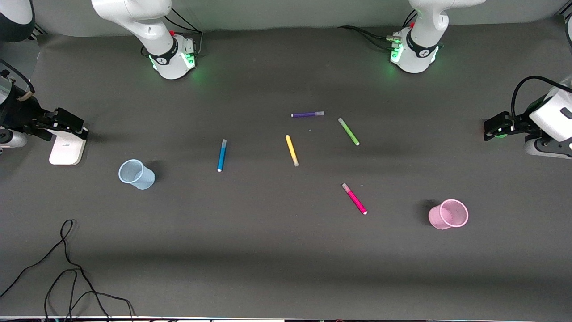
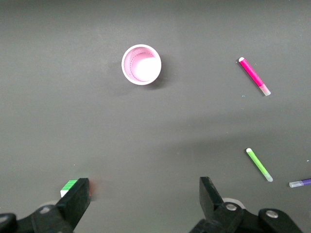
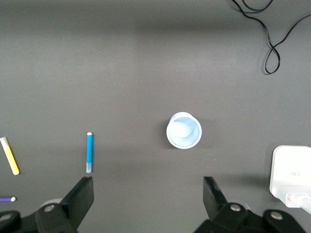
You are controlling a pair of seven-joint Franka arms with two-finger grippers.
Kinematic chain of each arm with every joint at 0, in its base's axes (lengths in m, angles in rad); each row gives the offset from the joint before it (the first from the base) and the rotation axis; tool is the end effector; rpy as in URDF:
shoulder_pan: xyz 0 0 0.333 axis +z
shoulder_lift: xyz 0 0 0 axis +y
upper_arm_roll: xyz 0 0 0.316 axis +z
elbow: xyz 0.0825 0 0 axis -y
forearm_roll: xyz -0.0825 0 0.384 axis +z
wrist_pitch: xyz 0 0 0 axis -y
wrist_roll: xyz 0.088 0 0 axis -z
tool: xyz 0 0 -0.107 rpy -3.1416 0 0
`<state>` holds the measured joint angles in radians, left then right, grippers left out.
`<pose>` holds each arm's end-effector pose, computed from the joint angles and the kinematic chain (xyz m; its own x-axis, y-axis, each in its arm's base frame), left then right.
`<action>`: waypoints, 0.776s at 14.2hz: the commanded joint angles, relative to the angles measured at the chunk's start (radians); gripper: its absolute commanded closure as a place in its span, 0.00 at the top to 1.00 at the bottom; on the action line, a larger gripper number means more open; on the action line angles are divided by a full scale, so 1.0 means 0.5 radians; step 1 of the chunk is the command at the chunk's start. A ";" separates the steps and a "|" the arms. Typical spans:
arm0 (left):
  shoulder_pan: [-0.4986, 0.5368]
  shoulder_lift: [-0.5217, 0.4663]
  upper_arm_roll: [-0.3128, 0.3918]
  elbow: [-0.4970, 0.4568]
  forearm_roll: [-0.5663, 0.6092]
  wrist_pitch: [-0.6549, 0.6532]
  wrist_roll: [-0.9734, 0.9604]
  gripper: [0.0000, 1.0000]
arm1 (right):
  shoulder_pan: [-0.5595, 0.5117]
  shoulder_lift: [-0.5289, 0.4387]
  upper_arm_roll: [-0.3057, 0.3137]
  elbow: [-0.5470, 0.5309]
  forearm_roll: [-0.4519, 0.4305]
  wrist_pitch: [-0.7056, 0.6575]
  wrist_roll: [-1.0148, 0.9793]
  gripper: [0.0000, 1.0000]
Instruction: Place pink and blue markers in matching cups
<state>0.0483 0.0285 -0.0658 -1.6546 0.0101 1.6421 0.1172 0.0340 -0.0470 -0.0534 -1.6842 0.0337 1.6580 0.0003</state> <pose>0.5658 -0.0084 0.5750 0.9900 -0.1350 -0.0416 -0.1353 -0.9908 -0.0033 0.5464 -0.0079 0.6042 0.9995 -0.0226 0.0207 -0.0219 -0.9991 -0.0361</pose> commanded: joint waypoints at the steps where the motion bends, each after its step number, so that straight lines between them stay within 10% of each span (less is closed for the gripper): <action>1: -0.017 0.017 0.012 0.048 -0.008 -0.054 0.026 1.00 | -0.004 -0.004 0.030 0.006 -0.043 -0.027 -0.001 1.00; 11: -0.008 0.047 0.012 0.057 -0.026 -0.054 -0.026 1.00 | 0.061 0.262 0.033 0.055 0.082 -0.073 0.054 1.00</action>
<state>0.0483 0.0323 -0.0654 -1.6542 0.0095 1.6400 0.1156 0.0444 0.0105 -0.0395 -1.6883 0.0431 1.6287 0.0026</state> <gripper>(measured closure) 0.000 0.000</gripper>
